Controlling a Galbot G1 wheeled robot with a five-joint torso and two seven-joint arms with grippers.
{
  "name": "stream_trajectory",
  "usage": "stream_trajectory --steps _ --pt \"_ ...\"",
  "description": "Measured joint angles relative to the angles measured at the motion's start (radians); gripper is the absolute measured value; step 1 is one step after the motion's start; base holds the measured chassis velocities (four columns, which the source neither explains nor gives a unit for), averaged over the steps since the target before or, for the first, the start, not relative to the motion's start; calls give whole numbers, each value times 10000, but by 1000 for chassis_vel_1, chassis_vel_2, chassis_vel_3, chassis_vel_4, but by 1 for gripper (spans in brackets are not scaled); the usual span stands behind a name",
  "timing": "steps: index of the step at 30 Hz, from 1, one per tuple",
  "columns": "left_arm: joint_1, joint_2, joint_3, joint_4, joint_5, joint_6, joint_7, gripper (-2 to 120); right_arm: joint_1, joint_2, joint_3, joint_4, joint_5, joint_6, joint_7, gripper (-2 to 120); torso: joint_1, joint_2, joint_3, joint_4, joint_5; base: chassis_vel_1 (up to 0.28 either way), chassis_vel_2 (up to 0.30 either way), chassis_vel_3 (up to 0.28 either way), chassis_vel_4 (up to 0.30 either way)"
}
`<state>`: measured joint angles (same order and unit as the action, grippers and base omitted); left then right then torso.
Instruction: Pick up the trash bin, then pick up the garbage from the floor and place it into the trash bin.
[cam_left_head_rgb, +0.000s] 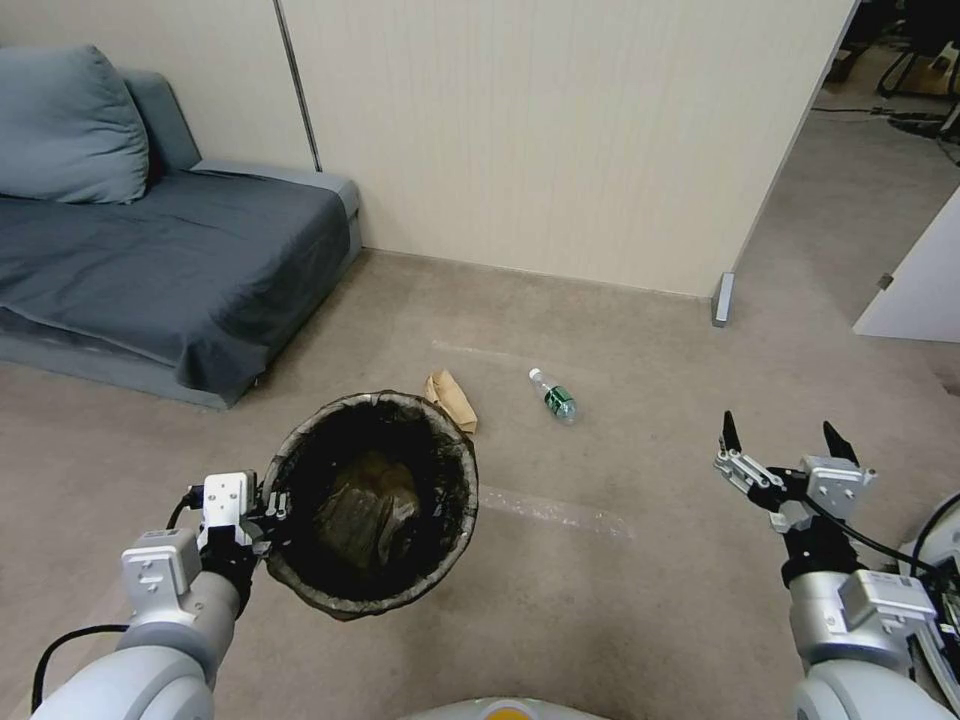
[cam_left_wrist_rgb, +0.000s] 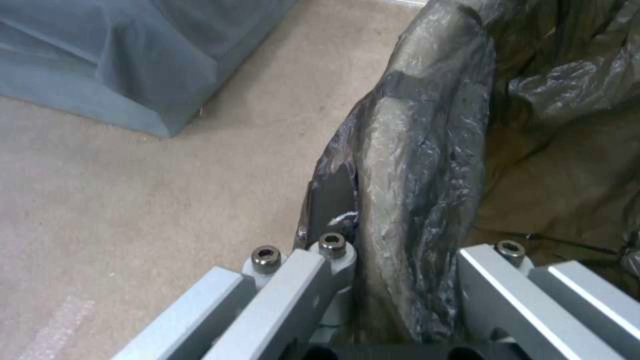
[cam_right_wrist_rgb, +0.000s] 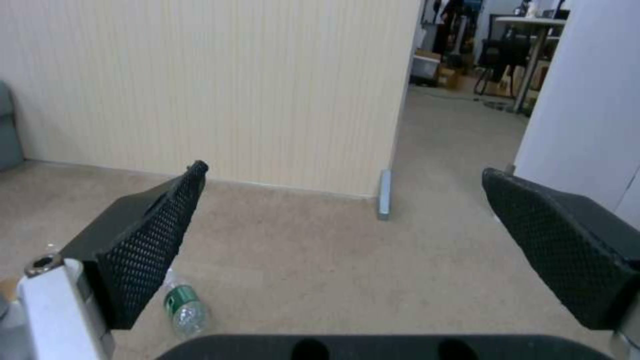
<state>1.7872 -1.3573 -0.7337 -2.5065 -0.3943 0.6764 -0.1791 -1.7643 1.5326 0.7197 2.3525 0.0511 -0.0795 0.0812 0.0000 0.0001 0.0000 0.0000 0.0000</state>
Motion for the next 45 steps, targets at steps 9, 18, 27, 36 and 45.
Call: stream_trajectory --steps 9,18,27,36,45 --pt "-188 198 -2 38 187 -29 126 2 228 -39 4 -138 -5 -167 0 100 0 0 0 -1 0 0 0 0 0" --pt "-276 176 17 50 190 46 189 2 129 -53 20 20 -11 -167 9 100 0 0 0 -1 0 8 10 14 8" --pt "-280 132 35 58 189 71 208 2 128 -48 3 68 -28 -166 15 100 0 0 0 1 0 53 61 67 65" --pt "-289 141 56 64 174 29 183 2 135 -15 0 50 -34 -152 17 100 1 -1 0 0 0 64 67 75 59" --pt "-289 156 61 64 193 -44 149 2 135 14 -7 28 -44 -69 -201 100 1 0 0 -3 0 35 22 22 34"
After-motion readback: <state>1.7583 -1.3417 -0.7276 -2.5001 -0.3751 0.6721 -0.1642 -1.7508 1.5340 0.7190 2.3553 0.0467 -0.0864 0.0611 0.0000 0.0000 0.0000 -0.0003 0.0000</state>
